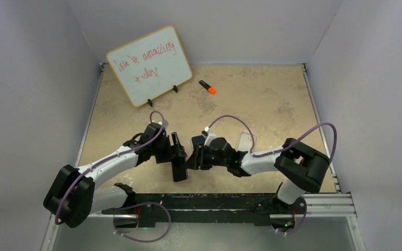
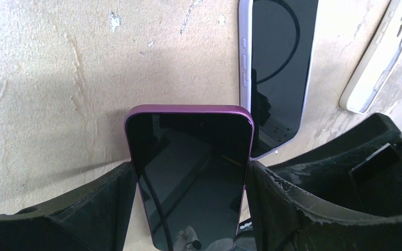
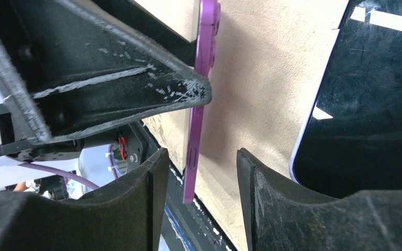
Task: Put the phone into the phone case
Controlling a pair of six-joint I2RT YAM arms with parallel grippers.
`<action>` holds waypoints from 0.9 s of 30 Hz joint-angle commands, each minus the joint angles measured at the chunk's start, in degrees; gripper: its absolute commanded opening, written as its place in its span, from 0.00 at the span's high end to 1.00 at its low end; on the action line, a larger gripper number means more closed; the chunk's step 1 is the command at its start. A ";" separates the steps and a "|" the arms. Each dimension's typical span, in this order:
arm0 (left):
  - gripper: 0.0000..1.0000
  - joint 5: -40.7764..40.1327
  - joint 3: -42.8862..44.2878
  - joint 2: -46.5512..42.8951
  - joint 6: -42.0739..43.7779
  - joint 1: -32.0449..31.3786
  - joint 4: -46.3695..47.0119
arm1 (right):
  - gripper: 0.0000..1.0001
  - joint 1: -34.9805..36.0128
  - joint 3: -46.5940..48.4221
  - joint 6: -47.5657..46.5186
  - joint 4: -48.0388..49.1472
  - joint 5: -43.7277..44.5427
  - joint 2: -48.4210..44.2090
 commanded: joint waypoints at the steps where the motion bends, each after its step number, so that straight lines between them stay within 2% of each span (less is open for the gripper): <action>1: 0.48 2.69 -0.47 -2.46 -2.87 0.35 4.37 | 0.49 0.44 2.55 0.75 2.64 -1.57 1.91; 4: 0.48 3.45 -0.78 -2.94 -3.51 0.35 5.04 | 0.57 0.49 2.75 0.83 3.99 -1.71 2.99; 9: 0.47 4.92 -1.33 -4.72 -4.67 0.36 6.28 | 0.84 0.53 3.12 -0.11 4.25 -2.20 2.80; 13: 0.44 4.93 -1.49 -7.45 -5.46 0.39 6.72 | 1.00 0.49 2.96 -1.48 3.44 -1.77 1.40; 15: 0.40 5.47 -1.21 -8.55 -5.73 0.38 7.19 | 1.00 0.46 2.50 -1.32 2.85 -2.37 0.51; 18: 0.21 6.38 -0.52 -9.56 -5.36 0.35 7.58 | 1.00 0.45 1.10 -1.08 1.52 -0.72 -2.44; 21: 0.10 8.40 0.68 -10.05 -1.79 0.36 8.36 | 1.00 0.45 0.63 -1.50 -2.68 2.65 -6.00; 27: 0.00 11.50 4.84 -11.01 3.12 0.38 7.93 | 1.00 -1.12 2.05 -6.12 -13.01 9.28 -13.06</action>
